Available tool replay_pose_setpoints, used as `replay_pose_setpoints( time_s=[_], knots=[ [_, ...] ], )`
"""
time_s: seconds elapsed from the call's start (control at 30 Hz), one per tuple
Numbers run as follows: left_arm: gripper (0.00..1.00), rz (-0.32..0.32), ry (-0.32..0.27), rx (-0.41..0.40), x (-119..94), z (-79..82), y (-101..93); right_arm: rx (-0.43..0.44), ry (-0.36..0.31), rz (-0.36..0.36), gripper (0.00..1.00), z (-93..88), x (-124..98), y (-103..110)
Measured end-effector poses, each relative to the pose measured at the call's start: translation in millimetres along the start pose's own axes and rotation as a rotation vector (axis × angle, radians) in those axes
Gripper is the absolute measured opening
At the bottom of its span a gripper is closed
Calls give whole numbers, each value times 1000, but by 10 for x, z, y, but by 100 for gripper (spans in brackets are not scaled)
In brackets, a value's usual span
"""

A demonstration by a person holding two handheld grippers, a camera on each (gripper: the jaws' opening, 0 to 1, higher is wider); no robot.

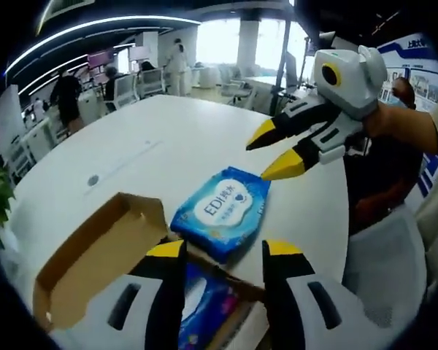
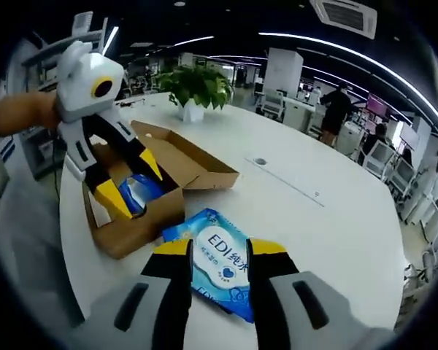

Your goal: Operate the shoe box by opening the lid, removing the specified soft item, and placing it in the target area until the item is outside and the box remains undamaged.

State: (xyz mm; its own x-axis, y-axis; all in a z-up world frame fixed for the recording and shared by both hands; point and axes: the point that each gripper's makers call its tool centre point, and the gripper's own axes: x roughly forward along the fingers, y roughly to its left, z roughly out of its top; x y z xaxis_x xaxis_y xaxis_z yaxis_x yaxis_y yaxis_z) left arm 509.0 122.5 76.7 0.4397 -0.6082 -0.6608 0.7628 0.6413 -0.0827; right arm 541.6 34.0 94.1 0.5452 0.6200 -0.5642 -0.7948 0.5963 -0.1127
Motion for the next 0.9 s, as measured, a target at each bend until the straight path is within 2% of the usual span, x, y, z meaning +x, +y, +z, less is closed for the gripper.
replay_pose_setpoints(
  time_s=[0.23, 0.67, 0.9],
  knots=[
    [41, -17, -4, -12, -134, -110, 94, -22, -13, 26, 26, 98, 74, 111],
    [37, -34, 62, 0, -289, -476, 223, -84, -34, 102, 26, 283, 257, 417],
    [31, -31, 91, 5, -318, -630, 269, -111, -41, 147, 26, 387, 395, 592]
  ],
)
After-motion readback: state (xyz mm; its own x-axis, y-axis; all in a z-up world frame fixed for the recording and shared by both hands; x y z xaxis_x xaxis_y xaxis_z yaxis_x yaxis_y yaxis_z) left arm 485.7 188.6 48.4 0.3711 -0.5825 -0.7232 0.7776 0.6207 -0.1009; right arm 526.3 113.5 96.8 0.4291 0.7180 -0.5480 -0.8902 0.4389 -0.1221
